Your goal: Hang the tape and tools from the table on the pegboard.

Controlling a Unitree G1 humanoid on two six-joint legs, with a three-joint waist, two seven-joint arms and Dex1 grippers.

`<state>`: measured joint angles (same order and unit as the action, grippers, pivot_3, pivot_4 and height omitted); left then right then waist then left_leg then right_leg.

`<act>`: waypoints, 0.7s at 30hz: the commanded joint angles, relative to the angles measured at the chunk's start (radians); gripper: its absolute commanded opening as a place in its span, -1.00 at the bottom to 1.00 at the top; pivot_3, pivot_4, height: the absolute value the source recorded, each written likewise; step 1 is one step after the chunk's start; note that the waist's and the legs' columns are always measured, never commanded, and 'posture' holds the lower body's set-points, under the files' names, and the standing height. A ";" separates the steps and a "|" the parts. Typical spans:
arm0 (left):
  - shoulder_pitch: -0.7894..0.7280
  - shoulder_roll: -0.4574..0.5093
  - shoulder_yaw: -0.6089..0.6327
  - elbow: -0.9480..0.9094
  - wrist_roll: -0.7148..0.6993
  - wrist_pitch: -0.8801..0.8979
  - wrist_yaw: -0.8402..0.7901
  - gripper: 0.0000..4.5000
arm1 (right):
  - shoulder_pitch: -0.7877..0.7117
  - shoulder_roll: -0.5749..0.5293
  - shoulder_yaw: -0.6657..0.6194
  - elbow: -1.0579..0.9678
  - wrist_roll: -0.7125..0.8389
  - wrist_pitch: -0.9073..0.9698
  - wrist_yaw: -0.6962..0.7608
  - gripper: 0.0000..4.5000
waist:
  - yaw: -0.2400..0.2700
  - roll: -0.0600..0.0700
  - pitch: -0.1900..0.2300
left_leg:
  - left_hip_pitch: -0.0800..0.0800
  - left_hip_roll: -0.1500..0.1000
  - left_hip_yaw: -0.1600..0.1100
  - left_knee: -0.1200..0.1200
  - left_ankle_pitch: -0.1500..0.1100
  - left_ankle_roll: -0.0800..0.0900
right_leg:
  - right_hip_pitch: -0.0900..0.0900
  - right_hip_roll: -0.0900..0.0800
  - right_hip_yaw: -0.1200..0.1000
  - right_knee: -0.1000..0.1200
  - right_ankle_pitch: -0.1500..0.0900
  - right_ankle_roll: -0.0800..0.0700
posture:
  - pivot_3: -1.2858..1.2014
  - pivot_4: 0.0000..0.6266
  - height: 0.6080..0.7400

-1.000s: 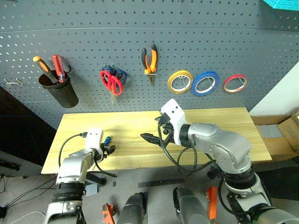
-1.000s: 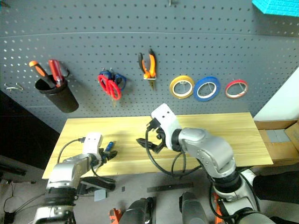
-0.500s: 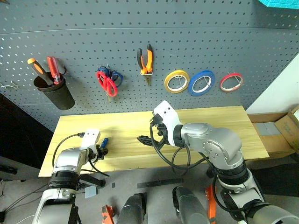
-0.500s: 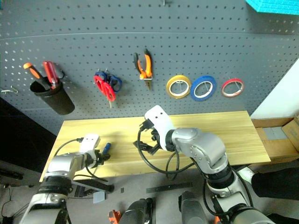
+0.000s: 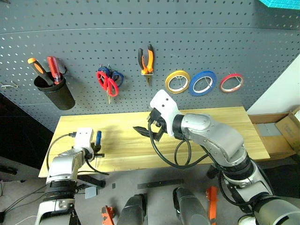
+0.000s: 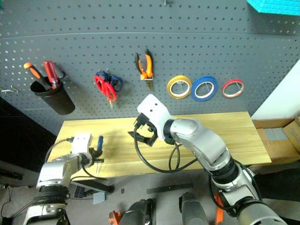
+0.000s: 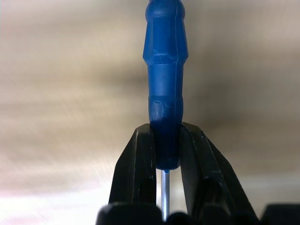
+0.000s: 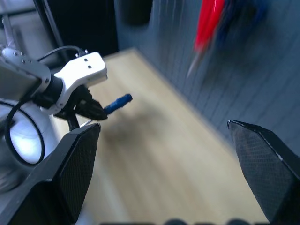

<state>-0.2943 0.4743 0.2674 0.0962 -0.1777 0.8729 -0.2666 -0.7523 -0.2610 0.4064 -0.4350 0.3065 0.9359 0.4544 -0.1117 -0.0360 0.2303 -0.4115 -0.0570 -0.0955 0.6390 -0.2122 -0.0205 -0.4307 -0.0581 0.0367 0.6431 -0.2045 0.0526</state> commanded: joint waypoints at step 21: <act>-0.406 0.142 0.196 -0.152 -0.030 -0.430 0.125 -0.82 | -0.138 0.002 -0.102 0.100 0.005 -0.268 0.192 1.00 | 0.031 -0.012 -0.024 | 0.000 0.000 0.000 0.002 0.000 -0.002 | 0.000 0.004 -0.001 0.001 0.002 -0.002 | -0.03 -0.69 1.00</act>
<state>-0.6579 0.5836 0.4261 -0.0768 -0.2122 0.4899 -0.1573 -0.8611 -0.2636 0.3346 -0.3295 0.3145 0.6871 0.6489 -0.0808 -0.0475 0.2067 -0.4114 -0.0574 -0.0953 0.6410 -0.2123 -0.0222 -0.4306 -0.0539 0.0359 0.6447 -0.2027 0.0502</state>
